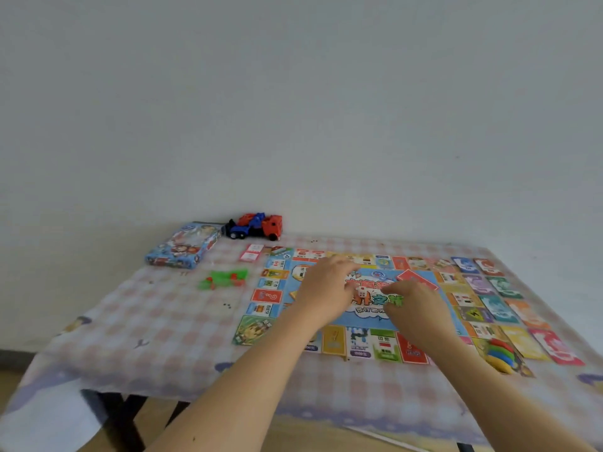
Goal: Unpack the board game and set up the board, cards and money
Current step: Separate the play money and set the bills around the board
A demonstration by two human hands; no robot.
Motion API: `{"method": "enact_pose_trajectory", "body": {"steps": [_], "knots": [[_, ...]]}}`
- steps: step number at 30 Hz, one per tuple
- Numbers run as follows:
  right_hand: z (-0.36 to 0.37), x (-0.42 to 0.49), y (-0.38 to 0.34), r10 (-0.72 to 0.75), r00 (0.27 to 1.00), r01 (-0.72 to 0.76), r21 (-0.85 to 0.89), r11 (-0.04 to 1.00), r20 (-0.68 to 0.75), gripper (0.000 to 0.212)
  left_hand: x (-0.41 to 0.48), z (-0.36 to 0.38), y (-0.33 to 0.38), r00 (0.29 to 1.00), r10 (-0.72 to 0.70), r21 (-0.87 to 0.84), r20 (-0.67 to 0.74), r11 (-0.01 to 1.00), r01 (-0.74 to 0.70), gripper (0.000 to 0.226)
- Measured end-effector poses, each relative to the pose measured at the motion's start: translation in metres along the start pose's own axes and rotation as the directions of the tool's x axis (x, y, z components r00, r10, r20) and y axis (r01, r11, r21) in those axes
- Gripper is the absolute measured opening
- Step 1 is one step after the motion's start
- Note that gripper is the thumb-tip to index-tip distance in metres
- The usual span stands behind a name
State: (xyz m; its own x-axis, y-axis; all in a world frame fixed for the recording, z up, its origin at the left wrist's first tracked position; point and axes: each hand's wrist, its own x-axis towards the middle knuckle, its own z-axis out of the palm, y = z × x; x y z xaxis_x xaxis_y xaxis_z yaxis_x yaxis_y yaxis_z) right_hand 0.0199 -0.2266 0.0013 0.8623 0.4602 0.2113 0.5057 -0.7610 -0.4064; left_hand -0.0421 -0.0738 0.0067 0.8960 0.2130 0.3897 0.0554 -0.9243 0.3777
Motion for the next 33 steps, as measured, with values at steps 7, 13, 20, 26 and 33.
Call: {"method": "enact_pose_trajectory", "body": {"steps": [7,13,20,26,33], "knots": [[0.021,-0.002,-0.018,-0.013,0.995,0.026,-0.121,0.992,0.102,0.041,-0.029,-0.016,-0.068,0.965,-0.263,0.036,-0.009,0.964,0.263,0.046],[0.027,-0.003,-0.023,-0.027,0.990,0.050,-0.160,0.986,0.138,0.039,-0.040,-0.013,-0.089,0.944,-0.318,0.154,0.084,0.940,0.304,0.032],[0.028,-0.002,-0.023,-0.032,0.990,0.055,-0.170,0.984,0.135,0.037,-0.038,-0.012,-0.093,0.953,-0.297,0.216,0.068,0.936,0.276,0.019],[0.028,-0.002,-0.026,-0.030,0.990,0.054,-0.174,0.983,0.139,0.037,-0.036,-0.013,-0.095,0.946,-0.317,0.223,0.074,0.929,0.294,0.017],[0.028,-0.004,-0.026,-0.022,0.988,0.051,-0.186,0.981,0.154,0.036,-0.037,-0.013,-0.095,0.945,-0.320,0.250,0.069,0.922,0.294,0.020]]}}
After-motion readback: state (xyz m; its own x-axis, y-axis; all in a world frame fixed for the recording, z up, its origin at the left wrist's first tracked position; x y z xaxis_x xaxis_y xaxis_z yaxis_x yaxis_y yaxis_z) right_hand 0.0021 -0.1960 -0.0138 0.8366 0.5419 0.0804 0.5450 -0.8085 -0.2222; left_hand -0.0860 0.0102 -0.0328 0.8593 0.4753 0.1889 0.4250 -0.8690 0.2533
